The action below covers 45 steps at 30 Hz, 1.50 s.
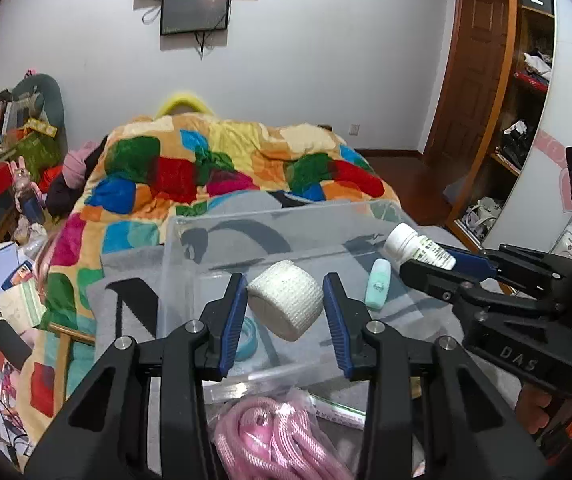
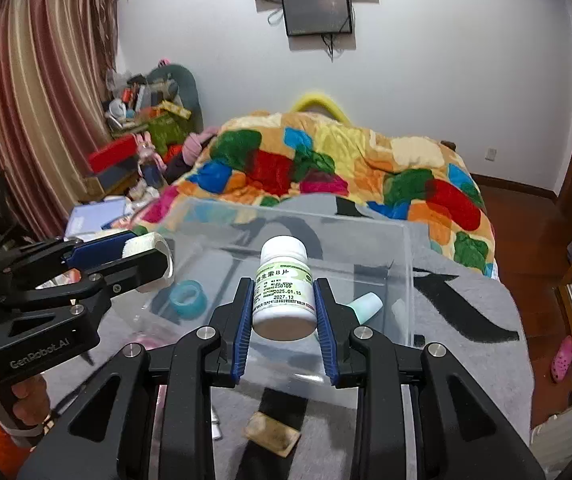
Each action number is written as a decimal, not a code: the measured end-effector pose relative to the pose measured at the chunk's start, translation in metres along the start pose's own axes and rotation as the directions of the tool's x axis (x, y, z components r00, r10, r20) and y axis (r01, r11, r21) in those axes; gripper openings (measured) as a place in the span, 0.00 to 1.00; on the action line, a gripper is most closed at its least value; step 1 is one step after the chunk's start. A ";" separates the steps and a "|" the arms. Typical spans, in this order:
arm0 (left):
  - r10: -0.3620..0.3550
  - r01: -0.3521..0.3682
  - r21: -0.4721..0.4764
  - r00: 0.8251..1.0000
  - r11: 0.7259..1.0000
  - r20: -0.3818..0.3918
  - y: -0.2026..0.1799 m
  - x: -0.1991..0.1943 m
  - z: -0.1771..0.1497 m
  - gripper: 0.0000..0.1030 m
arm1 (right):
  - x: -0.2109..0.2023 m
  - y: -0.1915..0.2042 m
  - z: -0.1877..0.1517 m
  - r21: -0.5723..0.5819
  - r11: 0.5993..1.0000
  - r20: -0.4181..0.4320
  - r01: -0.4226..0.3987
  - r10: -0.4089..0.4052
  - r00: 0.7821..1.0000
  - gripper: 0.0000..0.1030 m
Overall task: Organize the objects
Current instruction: 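Lower the pill bottle and white tape into the box and open both tools, then grasp the tan soap bar with the right tool while the left tool grasps the bagged pink rope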
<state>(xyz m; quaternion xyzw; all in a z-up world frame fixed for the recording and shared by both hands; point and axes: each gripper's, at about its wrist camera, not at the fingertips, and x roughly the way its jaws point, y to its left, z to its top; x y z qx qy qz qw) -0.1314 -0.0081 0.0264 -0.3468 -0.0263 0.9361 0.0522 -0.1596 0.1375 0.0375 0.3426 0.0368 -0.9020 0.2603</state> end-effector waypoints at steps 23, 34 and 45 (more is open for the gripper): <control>-0.024 0.022 -0.016 0.993 1.000 -0.116 0.004 0.020 -0.012 0.53 | 0.013 0.004 -0.012 -0.068 0.998 -0.072 0.000 -0.004 0.997 0.37; 0.039 -0.040 -0.019 0.997 0.999 -0.059 0.011 -0.014 -0.018 0.89 | -0.026 0.003 -0.027 -0.084 0.996 -0.032 -0.033 0.030 0.999 0.43; 0.031 -0.015 0.079 0.979 0.997 -0.202 -0.007 -0.003 -0.082 0.95 | -0.004 0.003 -0.074 -0.139 0.989 -0.168 -0.058 0.034 0.985 0.45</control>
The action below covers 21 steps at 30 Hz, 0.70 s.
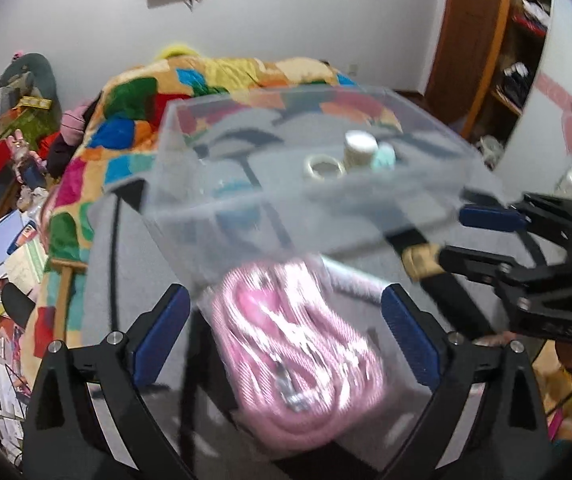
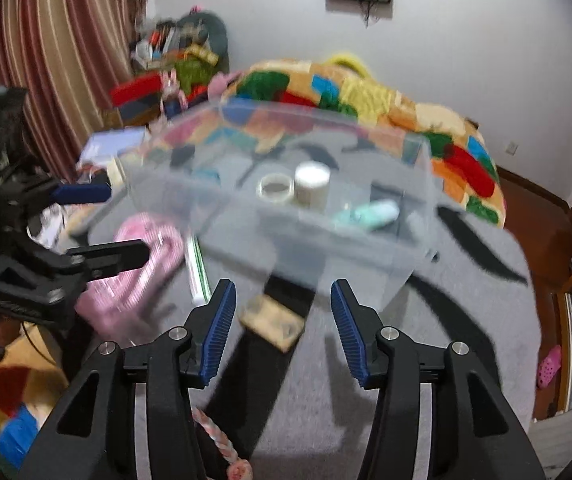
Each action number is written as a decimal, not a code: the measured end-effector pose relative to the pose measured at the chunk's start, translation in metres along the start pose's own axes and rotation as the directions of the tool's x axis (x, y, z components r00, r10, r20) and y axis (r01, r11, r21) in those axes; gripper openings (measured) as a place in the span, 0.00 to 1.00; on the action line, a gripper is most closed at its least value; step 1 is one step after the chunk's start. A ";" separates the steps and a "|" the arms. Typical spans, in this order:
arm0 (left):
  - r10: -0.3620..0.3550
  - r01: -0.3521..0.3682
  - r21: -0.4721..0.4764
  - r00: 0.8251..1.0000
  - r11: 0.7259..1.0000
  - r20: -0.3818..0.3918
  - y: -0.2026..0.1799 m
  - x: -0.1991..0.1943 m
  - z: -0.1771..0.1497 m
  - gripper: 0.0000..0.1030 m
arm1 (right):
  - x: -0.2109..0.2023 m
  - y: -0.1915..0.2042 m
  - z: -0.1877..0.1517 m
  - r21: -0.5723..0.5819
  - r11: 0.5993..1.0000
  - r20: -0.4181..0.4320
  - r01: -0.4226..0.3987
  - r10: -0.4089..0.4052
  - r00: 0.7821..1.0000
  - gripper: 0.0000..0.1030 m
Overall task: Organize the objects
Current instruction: 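Grasp the tan soap bar with the right tool while the left tool grasps the bagged pink rope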
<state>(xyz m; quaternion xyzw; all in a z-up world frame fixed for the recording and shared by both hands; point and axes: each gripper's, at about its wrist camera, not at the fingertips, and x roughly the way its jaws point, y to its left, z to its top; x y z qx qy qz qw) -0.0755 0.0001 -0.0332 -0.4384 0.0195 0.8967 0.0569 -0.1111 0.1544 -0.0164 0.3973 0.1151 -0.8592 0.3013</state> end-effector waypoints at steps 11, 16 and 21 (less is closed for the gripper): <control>0.009 -0.012 -0.051 0.999 0.999 -0.052 0.022 0.011 -0.028 0.98 | 0.031 -0.002 -0.009 -0.028 0.999 -0.076 -0.024 0.022 0.997 0.45; 0.026 -0.029 -0.043 0.998 0.999 -0.065 0.022 0.015 -0.031 0.98 | 0.030 0.009 -0.016 -0.067 0.998 -0.065 -0.022 0.018 0.998 0.29; 0.038 -0.039 -0.034 0.999 0.999 -0.029 0.013 0.024 -0.024 0.92 | 0.026 0.012 -0.019 -0.049 0.998 -0.062 -0.031 0.028 0.998 0.24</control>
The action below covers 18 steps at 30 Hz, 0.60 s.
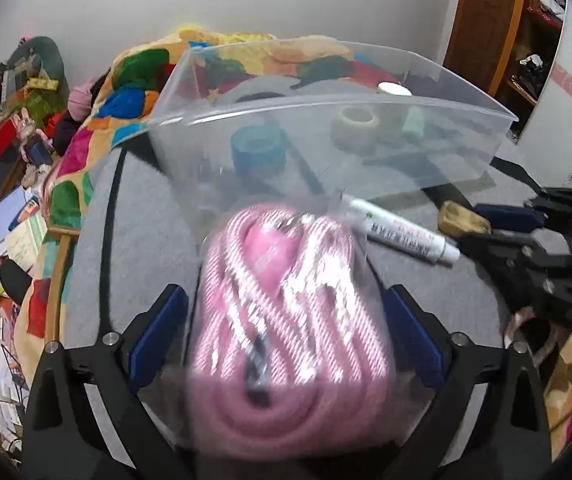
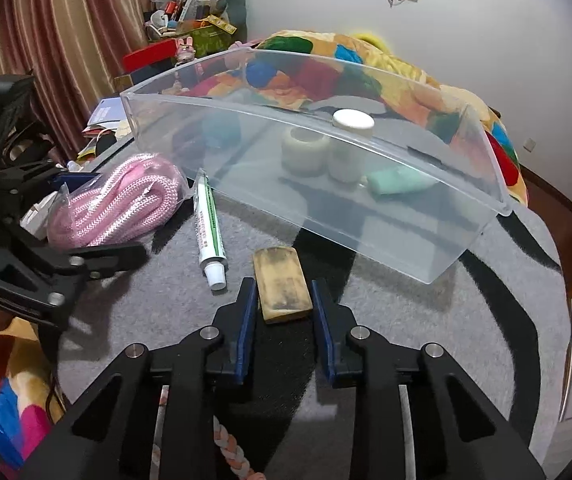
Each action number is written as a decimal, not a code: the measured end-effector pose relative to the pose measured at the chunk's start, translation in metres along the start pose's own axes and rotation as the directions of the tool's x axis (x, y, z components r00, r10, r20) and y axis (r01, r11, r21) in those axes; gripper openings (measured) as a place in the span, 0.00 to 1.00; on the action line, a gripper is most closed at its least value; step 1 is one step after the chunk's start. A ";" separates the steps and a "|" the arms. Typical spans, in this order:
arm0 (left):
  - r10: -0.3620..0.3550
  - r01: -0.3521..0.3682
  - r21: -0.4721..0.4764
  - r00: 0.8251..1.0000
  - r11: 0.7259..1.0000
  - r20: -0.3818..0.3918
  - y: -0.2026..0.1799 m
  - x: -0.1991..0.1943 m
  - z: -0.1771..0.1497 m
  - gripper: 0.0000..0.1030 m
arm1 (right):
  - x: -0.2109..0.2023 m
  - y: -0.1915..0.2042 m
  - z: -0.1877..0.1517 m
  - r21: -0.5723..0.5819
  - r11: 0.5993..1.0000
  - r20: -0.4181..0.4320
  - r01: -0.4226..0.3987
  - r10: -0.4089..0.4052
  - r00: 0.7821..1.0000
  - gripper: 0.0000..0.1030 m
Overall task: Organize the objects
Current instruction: 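Grasp the tan soap bar with the right tool while the left tool grasps the bagged pink rope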
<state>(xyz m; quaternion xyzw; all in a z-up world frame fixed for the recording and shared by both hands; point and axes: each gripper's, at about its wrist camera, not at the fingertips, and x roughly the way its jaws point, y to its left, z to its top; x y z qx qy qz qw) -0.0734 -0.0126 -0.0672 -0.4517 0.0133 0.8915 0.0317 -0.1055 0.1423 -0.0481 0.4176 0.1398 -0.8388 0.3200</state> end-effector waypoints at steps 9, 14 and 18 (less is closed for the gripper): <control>0.010 -0.008 -0.031 0.997 0.999 0.076 0.008 -0.020 -0.016 0.62 | -0.023 -0.004 -0.006 0.069 0.997 0.058 -0.014 0.010 0.998 0.23; 0.006 0.002 -0.078 0.994 0.997 0.105 0.018 -0.040 -0.024 0.60 | -0.040 -0.010 -0.004 0.111 0.993 0.111 -0.026 0.014 0.994 0.22; 0.009 0.007 -0.106 0.989 0.994 0.149 0.026 -0.058 -0.018 0.60 | -0.054 -0.012 0.002 0.120 0.992 0.152 -0.025 0.006 0.988 0.22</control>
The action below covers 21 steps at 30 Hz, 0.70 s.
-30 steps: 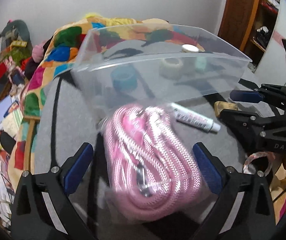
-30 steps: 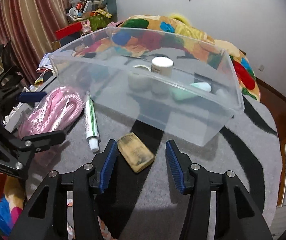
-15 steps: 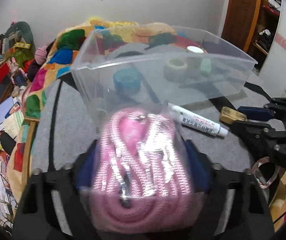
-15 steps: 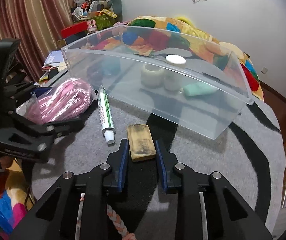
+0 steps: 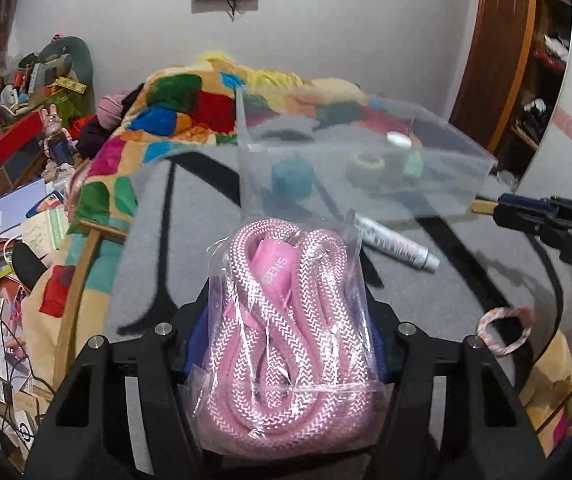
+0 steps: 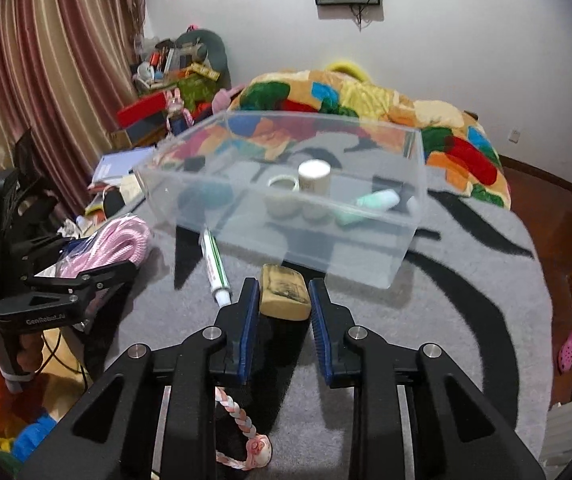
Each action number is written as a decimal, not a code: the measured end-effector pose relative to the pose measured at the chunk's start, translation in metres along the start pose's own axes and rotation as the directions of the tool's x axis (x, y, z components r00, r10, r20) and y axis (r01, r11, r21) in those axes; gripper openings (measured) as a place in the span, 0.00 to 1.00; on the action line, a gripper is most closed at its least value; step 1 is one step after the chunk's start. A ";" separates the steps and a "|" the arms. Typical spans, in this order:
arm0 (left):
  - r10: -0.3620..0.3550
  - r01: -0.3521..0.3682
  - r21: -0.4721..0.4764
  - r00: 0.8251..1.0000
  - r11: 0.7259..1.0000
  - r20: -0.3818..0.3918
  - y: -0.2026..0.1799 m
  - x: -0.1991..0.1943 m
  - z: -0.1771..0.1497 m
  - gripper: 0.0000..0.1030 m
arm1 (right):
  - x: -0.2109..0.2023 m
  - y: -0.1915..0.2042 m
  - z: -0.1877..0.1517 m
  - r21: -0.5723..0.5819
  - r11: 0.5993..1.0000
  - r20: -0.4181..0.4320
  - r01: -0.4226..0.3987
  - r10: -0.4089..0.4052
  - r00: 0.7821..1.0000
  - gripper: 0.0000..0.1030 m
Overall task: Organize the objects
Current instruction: 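Grasp the tan soap bar with the right tool while the left tool grasps the bagged pink rope, then place the soap bar and the bagged pink rope into the box, opening both tools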
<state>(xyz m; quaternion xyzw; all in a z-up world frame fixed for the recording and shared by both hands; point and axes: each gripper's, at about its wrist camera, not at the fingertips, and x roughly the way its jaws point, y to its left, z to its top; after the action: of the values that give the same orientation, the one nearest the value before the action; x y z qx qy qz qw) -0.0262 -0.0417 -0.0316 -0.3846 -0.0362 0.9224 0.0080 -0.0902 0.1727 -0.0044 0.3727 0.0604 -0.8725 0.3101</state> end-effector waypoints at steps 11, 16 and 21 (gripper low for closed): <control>-0.035 0.037 -0.010 0.988 0.999 0.153 -0.003 -0.034 0.056 0.60 | -0.026 0.008 0.031 -0.021 0.999 0.129 0.045 -0.042 0.991 0.22; -0.036 0.037 0.000 0.986 0.999 0.160 -0.009 -0.024 0.084 0.60 | -0.024 -0.001 0.047 0.005 0.997 0.157 0.073 -0.073 0.985 0.22; -0.044 0.044 0.007 0.992 0.999 0.118 -0.013 0.002 0.106 0.60 | -0.009 -0.014 0.060 0.038 0.993 0.144 0.110 -0.114 0.983 0.22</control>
<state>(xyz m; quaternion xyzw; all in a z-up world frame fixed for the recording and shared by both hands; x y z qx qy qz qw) -0.1033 -0.0353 0.0422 -0.3282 -0.0433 0.9432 0.0270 -0.1307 0.1684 0.0425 0.3087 0.0452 -0.9143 0.2585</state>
